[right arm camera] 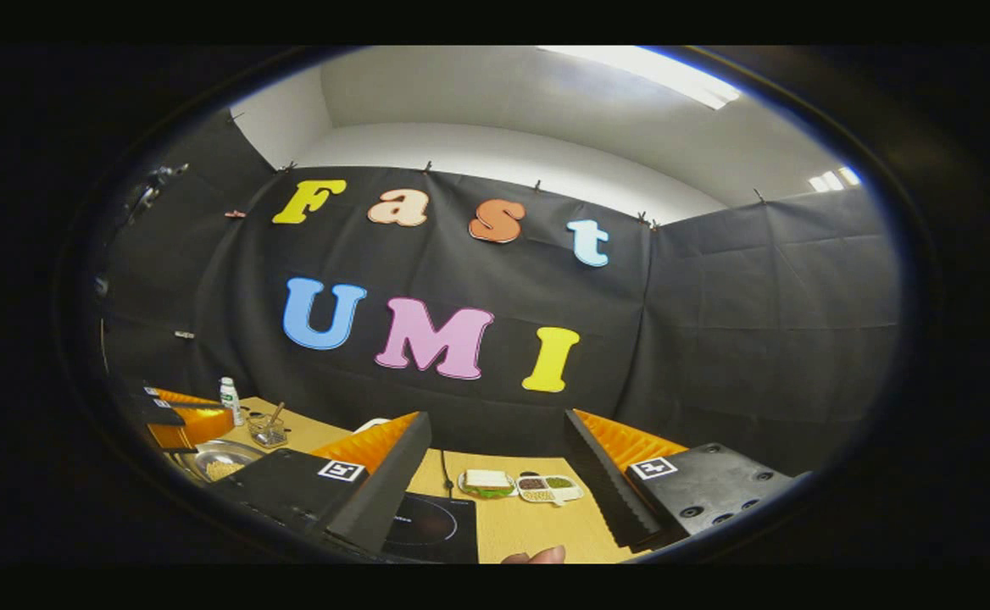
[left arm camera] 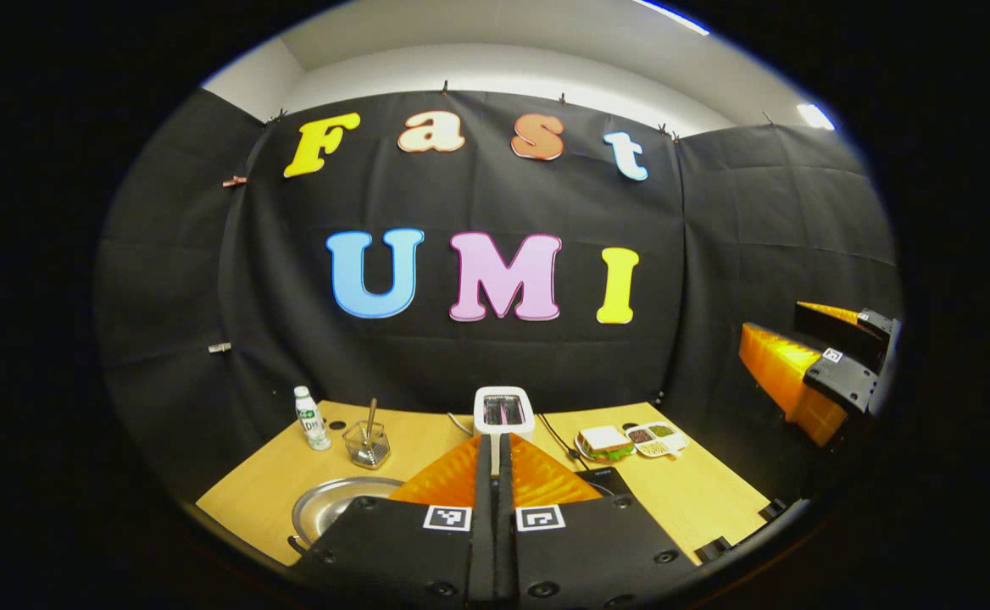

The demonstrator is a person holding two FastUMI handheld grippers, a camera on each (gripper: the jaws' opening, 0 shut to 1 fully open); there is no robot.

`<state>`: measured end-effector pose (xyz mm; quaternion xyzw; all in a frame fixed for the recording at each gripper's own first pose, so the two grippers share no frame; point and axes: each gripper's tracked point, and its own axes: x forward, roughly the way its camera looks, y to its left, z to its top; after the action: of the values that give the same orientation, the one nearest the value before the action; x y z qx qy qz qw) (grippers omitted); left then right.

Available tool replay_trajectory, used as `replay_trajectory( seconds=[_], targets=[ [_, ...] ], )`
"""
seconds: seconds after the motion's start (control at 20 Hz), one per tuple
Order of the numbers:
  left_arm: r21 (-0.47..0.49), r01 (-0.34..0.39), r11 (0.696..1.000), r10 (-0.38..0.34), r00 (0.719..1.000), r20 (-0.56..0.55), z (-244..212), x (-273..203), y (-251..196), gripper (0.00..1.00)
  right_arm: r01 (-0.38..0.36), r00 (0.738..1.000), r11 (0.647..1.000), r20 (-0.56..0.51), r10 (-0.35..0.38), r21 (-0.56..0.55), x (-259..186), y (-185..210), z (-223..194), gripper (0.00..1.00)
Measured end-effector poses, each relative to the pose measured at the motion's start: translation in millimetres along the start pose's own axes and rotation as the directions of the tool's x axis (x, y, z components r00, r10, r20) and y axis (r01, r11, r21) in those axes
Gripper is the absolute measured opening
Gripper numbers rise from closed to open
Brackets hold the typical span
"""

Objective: First push the handle of the pot to place it horizontally, then grasp the pot with both hands and set it on the induction cooktop.

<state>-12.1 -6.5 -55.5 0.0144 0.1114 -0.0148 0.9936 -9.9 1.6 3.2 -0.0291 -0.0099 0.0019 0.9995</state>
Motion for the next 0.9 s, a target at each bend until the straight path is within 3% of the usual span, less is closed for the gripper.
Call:
replay_trajectory(
  seconds=[0.2,0.35,0.6,0.9],
  targets=[
    [-0.008,0.015,1.000,-0.016,0.983,-0.180,-60.0,-4.6,4.2,0.05,-0.008,1.000,1.000,-0.014,0.008,-0.021,-2.9,-0.9,-7.7,0.97],
    [-0.037,0.046,0.998,-0.055,0.944,-0.327,-111.0,-18.1,8.2,0.05,-0.013,1.000,0.999,-0.019,0.012,-0.034,-3.7,-1.8,-10.4,0.98],
    [-0.075,0.136,0.988,-0.155,0.827,-0.540,-187.3,-42.1,16.0,0.05,-0.018,1.000,0.997,-0.024,0.017,-0.068,-4.4,-6.3,-17.5,0.97],
    [-0.126,0.248,0.961,-0.260,0.638,-0.725,-246.1,-65.3,55.6,0.05,-0.014,1.000,0.997,-0.029,0.012,-0.075,-2.9,-11.4,-21.6,0.97]
  ],
)
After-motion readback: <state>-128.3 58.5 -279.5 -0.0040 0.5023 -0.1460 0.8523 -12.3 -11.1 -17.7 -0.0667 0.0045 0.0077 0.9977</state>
